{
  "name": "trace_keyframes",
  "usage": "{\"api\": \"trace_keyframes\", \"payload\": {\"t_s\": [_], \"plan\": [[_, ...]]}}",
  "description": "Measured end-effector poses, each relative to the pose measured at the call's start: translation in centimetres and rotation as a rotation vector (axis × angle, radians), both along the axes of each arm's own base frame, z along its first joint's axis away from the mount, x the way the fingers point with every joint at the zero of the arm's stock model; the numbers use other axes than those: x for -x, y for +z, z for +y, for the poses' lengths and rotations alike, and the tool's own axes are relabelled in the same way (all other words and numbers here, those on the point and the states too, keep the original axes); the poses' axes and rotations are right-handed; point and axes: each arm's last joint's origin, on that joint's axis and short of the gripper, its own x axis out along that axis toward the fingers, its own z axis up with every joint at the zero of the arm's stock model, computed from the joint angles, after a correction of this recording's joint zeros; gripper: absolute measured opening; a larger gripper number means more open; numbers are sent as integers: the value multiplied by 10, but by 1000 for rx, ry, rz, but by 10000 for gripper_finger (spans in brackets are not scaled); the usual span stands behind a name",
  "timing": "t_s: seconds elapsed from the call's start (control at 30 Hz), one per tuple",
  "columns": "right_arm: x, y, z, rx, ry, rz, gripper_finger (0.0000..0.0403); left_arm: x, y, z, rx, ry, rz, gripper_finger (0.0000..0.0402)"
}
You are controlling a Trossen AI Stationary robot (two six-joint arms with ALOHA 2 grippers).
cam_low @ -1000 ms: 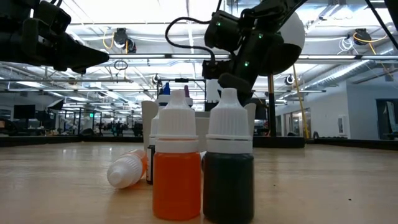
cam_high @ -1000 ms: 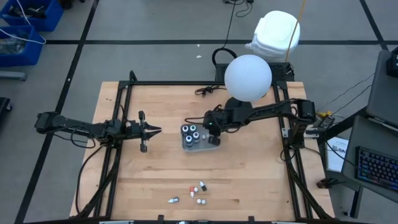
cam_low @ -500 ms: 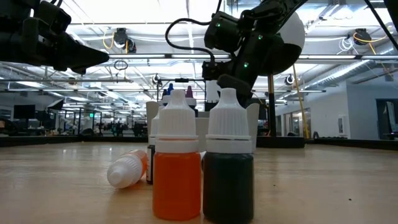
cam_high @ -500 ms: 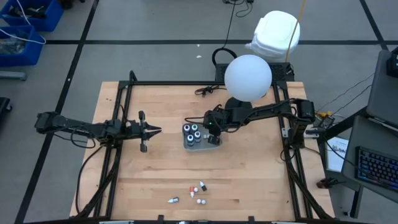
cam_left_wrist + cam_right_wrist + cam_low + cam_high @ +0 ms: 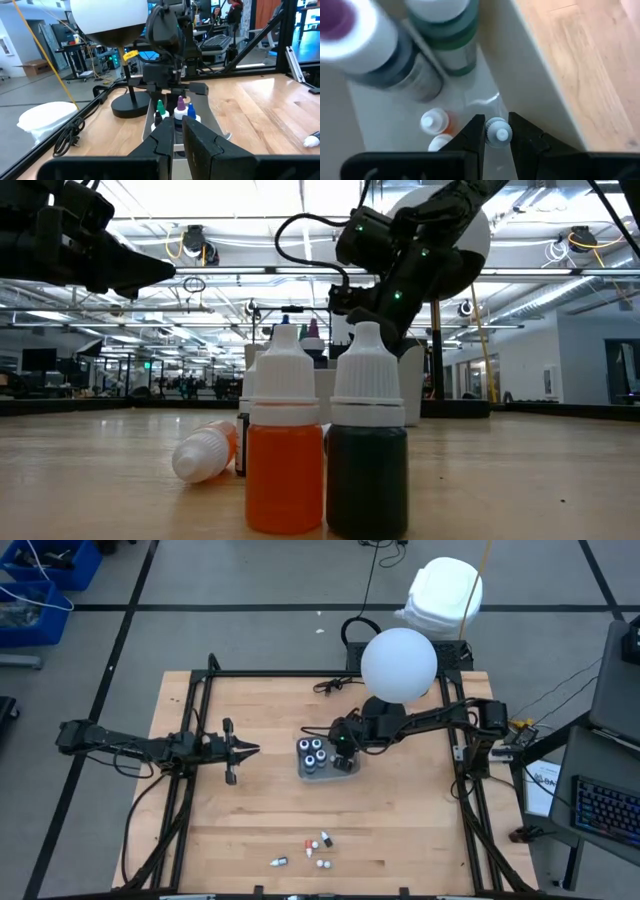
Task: Pick & Place food coloring
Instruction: Put the right small black food coloring bottle into the gray bin, then adjust the gray bin
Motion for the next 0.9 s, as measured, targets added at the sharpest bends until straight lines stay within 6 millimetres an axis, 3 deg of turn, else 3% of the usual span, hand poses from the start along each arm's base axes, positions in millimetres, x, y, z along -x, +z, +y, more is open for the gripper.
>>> {"api": "trace_keyframes", "payload": {"t_s": [0.17, 0.53, 0.73, 0.9], "plan": [[0, -1, -2, 10, 12, -3, 63, 0, 0, 0, 0, 0, 0, 47], [9, 10, -1, 4, 9, 17, 136, 0, 0, 0, 22, 0, -1, 47], [38, 47, 3, 47, -40, 68, 142, 0, 0, 0, 46, 0, -4, 47], [71, 96, 17, 86, -22, -6, 135, 0, 0, 0, 56, 0, -5, 47]]}}
